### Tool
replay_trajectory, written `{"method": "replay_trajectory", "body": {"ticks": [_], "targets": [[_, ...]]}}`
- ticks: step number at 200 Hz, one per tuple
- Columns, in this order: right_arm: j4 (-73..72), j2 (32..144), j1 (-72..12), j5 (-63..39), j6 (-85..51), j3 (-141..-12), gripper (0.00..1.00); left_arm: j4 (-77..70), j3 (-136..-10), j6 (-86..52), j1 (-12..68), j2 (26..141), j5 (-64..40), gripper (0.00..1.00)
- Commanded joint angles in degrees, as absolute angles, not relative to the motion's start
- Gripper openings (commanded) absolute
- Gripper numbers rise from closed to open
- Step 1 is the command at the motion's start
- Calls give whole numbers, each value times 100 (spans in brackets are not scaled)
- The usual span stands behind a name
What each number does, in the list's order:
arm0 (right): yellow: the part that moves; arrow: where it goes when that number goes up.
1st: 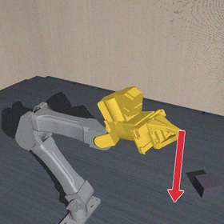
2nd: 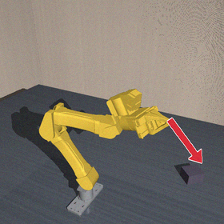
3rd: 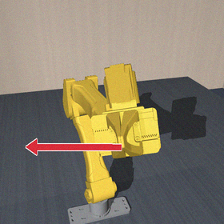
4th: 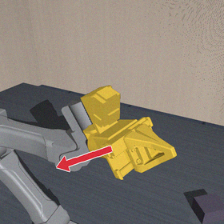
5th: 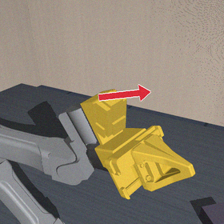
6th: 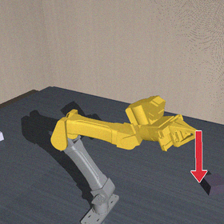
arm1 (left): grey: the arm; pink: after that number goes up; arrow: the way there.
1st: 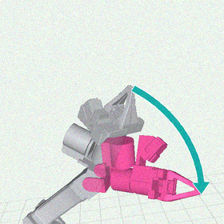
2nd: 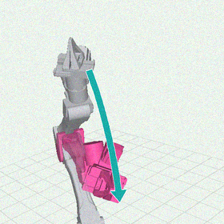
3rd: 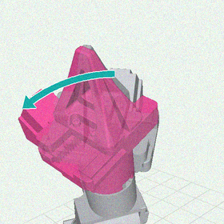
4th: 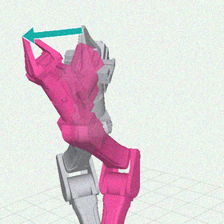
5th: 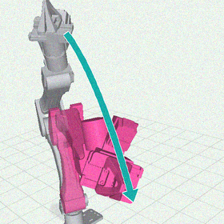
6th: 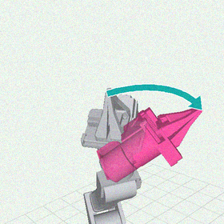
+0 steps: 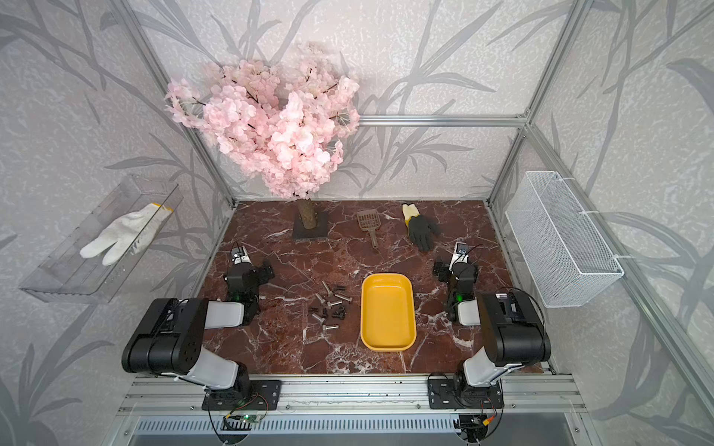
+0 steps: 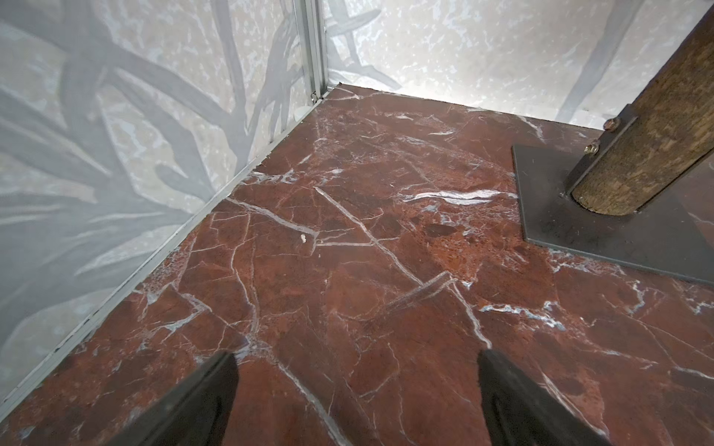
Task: Take the screw protection sleeves out of the storage box
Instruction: Pick up the bolt at the center of the board.
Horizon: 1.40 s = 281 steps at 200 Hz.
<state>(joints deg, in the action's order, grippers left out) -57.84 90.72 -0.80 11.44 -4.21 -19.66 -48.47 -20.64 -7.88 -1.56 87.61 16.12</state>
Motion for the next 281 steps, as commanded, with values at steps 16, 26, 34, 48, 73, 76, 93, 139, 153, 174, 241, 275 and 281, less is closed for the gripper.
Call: {"method": "replay_trajectory", "body": {"ticks": [16, 26, 34, 48, 73, 76, 93, 139, 153, 174, 241, 275, 281], "targets": [[-5739, 9087, -61, 1117, -369, -2031, 99, -4886, -2189, -716, -167, 8670, 1556, 100], [-5739, 9088, -62, 1116, -364, -2033, 99, -4886, -2195, -716, -160, 8666, 1557, 100], [-5739, 9088, -62, 1118, -361, -2031, 99, -4885, -2194, -718, -163, 8659, 1558, 100], [-5739, 9088, -60, 1116, -364, -2031, 99, -4879, -2194, -720, -158, 8672, 1557, 100], [-5731, 9083, -62, 1112, -361, -2037, 99, -4881, -2197, -720, -165, 8668, 1556, 100], [-5723, 9086, -57, 1111, -367, -2039, 99, -4883, -2191, -718, -163, 8671, 1555, 100], [-5713, 9088, -57, 1107, -369, -2048, 99, -4877, -2205, -720, -162, 8666, 1556, 100], [-5163, 7866, -1056, 2664, 336, -1940, 99, -2671, -2672, -248, 645, 7230, 1878, 100], [-3528, 7059, -1417, 2700, 79, -2308, 99, -1381, -3059, -626, 1141, 6491, 2371, 100], [-1255, 5898, -1875, 2300, -797, -2827, 98, 365, -3761, -948, 2097, 5508, 2927, 100], [2275, 3526, -2318, 2, -3590, -2998, 94, 4637, -5929, -2051, 4193, 5447, 1870, 100], [3245, 3479, -2704, -2, -3674, -3199, 92, 6040, -6653, -1945, 5579, 7019, 2685, 100], [3410, 3509, -2791, 52, -3674, -3256, 92, 6189, -6759, -1910, 5674, 7316, 2610, 100]]}}
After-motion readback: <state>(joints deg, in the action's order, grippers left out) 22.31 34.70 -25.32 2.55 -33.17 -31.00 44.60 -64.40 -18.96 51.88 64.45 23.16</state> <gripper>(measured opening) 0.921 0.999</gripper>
